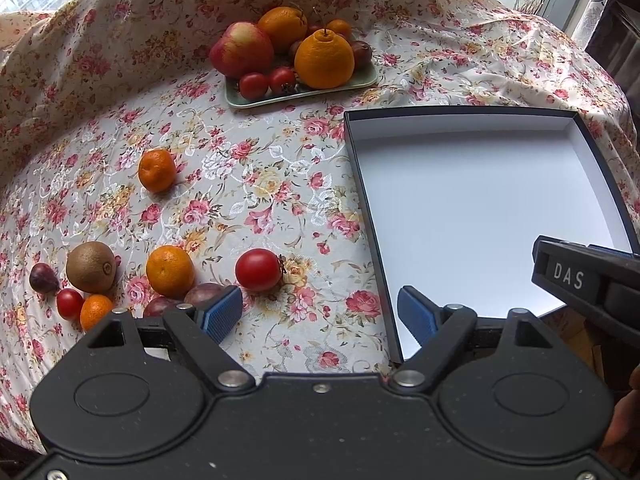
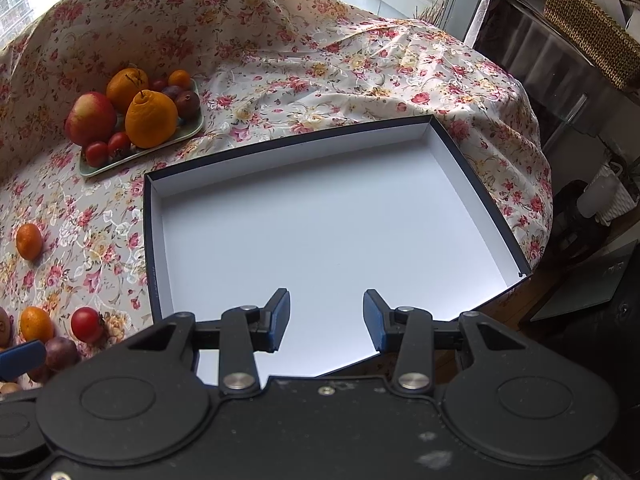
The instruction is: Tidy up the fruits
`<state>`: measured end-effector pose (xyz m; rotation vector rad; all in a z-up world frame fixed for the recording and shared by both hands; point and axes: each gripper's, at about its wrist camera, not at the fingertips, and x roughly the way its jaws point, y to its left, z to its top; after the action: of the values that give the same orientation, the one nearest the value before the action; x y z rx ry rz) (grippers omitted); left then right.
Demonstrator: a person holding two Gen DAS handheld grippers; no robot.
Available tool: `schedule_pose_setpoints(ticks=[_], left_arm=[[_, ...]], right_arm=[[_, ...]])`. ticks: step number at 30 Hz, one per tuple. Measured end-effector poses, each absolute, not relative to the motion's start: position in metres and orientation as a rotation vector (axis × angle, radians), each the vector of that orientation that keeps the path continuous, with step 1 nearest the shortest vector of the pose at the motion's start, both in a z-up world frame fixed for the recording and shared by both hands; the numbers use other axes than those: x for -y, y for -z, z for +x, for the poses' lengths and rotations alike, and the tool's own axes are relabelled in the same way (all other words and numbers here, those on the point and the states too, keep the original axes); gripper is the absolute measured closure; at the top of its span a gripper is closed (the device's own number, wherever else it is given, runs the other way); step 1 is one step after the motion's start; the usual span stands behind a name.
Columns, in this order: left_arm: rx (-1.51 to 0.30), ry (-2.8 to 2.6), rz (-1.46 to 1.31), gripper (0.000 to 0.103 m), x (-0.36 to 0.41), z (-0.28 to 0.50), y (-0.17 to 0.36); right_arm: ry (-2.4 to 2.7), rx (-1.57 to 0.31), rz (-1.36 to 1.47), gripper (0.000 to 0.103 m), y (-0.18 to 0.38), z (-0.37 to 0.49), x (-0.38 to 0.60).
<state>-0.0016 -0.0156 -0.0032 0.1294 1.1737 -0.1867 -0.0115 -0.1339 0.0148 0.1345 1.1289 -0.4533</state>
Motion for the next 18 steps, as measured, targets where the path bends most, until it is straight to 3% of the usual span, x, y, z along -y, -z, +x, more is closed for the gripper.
schedule_pose_setpoints(ticks=[18], left_arm=[[-1.179, 0.187, 0.131, 0.019, 0.0156, -0.0018, 0.0053]], right_arm=[[0.448, -1.129, 0.137, 0.06, -0.0162, -0.0106, 0.133]])
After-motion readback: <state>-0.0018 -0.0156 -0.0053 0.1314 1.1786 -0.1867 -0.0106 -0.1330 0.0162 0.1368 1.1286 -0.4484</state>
